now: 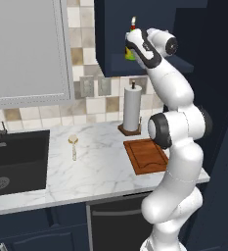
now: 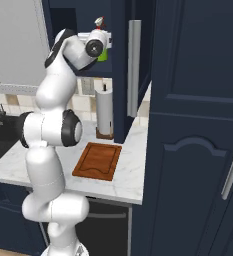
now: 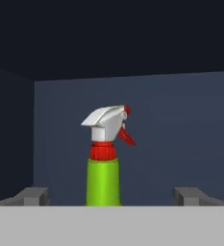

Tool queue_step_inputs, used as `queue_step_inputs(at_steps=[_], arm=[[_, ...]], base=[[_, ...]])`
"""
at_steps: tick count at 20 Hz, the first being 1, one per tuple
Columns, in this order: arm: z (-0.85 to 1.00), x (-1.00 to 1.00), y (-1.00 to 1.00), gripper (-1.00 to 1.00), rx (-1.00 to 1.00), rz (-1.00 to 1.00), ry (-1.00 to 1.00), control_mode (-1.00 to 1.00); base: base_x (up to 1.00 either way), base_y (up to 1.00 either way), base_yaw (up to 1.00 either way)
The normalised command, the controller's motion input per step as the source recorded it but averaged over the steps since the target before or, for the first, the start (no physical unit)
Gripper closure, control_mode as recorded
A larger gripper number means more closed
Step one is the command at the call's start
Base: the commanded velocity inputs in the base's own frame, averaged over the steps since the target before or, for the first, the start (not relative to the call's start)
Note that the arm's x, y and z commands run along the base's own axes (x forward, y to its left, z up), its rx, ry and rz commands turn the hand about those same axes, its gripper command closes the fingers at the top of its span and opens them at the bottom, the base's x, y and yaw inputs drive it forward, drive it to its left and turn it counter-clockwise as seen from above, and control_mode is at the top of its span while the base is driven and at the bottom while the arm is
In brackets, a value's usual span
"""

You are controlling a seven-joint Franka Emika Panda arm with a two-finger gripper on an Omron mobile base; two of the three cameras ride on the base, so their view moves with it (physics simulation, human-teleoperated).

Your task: Grab the spray bottle from the cabinet, then place it next to the cutting board for sanitizing. Then grab the dish brush from the countertop next to the sink and place it next to the cutting board.

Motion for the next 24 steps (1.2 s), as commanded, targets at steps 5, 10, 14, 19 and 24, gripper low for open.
queue_step_inputs(at_steps=[5,10,14,19,24], arm=[[0.0,0.14,0.0,-1.0,0.0,0.0,0.0,-1.0],[0.0,0.06,0.0,-1.0,0.0,0.0,0.0,-1.0],[0.0,0.11,0.1,-1.0,0.0,0.0,0.0,-1.0],[0.0,0.22,0.25,-1.0,0.0,0.0,0.01,-1.0],[0.0,0.21,0.06,-1.0,0.0,0.0,0.03,-1.0]], base=[[0.0,0.0,0.0],[0.0,0.0,0.0],[0.0,0.0,0.0],[0.0,0.0,0.0],[0.0,0.0,0.0]])
